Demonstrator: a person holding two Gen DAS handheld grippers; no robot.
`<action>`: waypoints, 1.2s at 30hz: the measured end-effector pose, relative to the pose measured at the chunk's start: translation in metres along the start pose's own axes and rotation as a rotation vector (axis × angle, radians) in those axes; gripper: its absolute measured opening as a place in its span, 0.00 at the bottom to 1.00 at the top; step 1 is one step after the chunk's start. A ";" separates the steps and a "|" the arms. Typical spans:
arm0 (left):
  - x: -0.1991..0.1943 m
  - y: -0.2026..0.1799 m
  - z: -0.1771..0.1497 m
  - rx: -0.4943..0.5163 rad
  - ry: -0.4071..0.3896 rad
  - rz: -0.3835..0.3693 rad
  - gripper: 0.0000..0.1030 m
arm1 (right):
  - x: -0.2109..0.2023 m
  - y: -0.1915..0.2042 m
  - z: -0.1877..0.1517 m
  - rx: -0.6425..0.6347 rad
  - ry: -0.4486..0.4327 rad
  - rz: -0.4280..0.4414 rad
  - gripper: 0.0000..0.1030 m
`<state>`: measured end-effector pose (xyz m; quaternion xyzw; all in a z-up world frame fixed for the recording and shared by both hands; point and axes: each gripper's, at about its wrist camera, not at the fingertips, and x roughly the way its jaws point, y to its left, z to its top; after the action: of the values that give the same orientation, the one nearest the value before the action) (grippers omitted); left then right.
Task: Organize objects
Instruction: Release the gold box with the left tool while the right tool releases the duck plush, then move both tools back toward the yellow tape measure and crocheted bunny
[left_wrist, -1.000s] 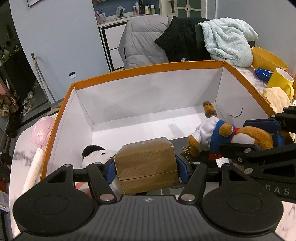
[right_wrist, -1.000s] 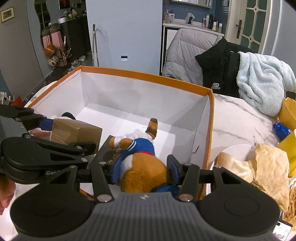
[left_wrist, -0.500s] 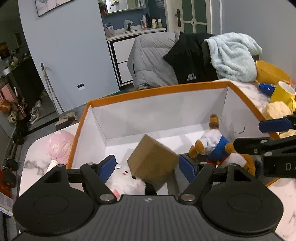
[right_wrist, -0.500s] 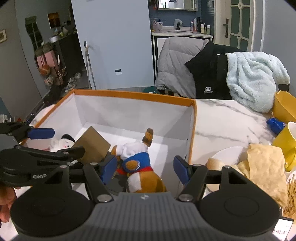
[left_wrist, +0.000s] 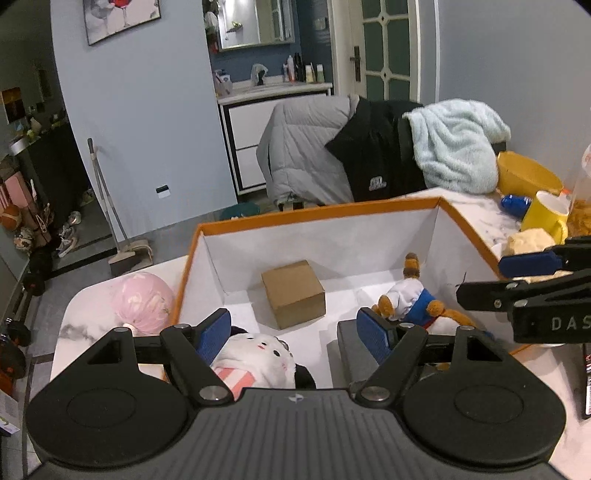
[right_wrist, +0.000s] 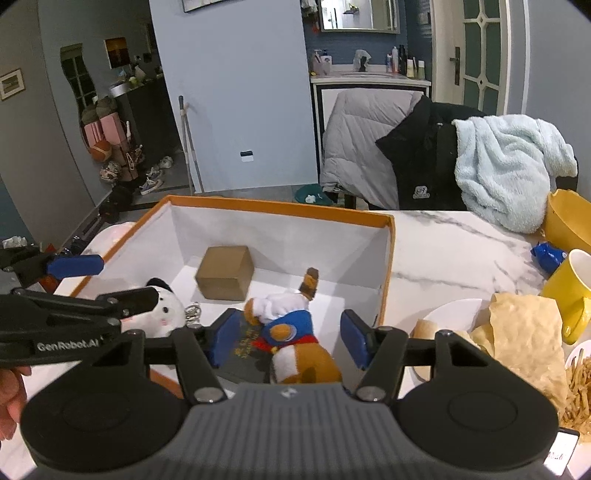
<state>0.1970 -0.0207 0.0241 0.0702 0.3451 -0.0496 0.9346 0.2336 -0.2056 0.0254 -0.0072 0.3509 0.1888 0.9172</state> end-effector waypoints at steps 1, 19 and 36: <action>-0.004 0.002 0.000 -0.006 -0.006 -0.003 0.86 | -0.003 0.002 0.000 -0.003 -0.005 0.003 0.61; -0.067 0.045 -0.042 -0.134 -0.065 -0.092 0.86 | -0.054 0.038 -0.015 -0.056 -0.067 0.078 0.61; -0.079 0.075 -0.115 -0.273 -0.032 -0.122 0.91 | -0.093 0.060 -0.064 -0.094 -0.066 0.194 0.62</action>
<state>0.0742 0.0757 -0.0031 -0.0795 0.3374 -0.0602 0.9361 0.1083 -0.1910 0.0446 -0.0099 0.3101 0.2932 0.9043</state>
